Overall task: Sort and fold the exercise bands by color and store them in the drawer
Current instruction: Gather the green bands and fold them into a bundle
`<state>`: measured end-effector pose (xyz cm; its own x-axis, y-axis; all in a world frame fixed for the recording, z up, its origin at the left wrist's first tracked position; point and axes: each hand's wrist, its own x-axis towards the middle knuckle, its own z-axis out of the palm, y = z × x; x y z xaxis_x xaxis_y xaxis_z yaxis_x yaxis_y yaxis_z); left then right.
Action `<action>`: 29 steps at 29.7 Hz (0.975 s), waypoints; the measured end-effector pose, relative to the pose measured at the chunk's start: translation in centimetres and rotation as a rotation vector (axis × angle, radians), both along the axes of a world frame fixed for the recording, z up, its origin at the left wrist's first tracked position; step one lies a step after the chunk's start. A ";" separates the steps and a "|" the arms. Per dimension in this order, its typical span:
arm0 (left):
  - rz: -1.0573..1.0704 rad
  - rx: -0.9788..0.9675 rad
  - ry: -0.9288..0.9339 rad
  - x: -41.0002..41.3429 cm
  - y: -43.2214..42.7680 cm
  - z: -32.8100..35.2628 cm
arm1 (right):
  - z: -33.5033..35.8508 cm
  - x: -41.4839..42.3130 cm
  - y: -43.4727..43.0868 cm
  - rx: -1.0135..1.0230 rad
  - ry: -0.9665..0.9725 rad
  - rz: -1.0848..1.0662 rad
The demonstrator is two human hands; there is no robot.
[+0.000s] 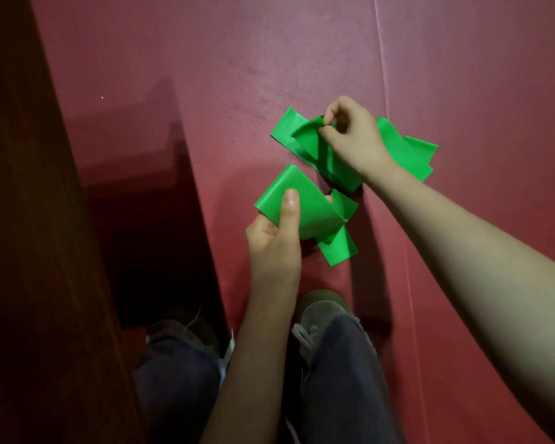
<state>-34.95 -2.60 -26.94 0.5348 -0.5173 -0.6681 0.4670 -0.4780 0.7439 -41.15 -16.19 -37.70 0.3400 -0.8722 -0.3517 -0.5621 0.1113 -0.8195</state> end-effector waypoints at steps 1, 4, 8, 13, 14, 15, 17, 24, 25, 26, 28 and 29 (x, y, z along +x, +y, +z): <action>0.017 -0.003 -0.016 0.1 0.1 -0.2 | 1.0 -0.2 0.3 0.006 -0.094 -0.021; 0.076 -0.030 -0.038 0.5 0.1 -0.7 | 4.6 -1.2 2.1 0.091 -0.376 -0.091; 0.138 -0.031 -0.105 0.7 0.1 -0.8 | 9.3 -3.1 5.2 0.248 -0.586 -0.059; 0.094 -0.063 -0.076 0.7 0.4 -1.4 | 10.9 -2.7 8.5 0.391 -0.669 -0.027; 0.073 -0.080 -0.050 0.7 0.5 -1.5 | 10.7 -2.3 9.0 0.391 -0.656 -0.049; 0.046 -0.096 -0.038 0.7 0.6 -1.6 | 10.3 -1.8 9.4 0.368 -0.629 -0.084; 0.001 -0.114 -0.027 0.7 0.7 -1.5 | 9.7 -0.9 9.8 0.287 -0.559 -0.178; -0.020 -0.099 0.048 0.9 0.8 -1.6 | 9.7 0.4 10.4 0.190 -0.461 -0.321; -0.018 -0.107 0.054 0.9 0.9 -1.5 | 9.9 0.4 10.3 0.213 -0.467 -0.321; -0.024 -0.106 0.061 0.9 0.9 -1.5 | 10.1 0.4 10.2 0.234 -0.470 -0.318; -0.028 -0.120 0.077 0.9 0.8 -1.4 | 10.4 0.3 10.1 0.254 -0.473 -0.312; -0.034 -0.123 0.064 0.8 0.7 -1.4 | 10.6 0.2 9.9 0.256 -0.474 -0.320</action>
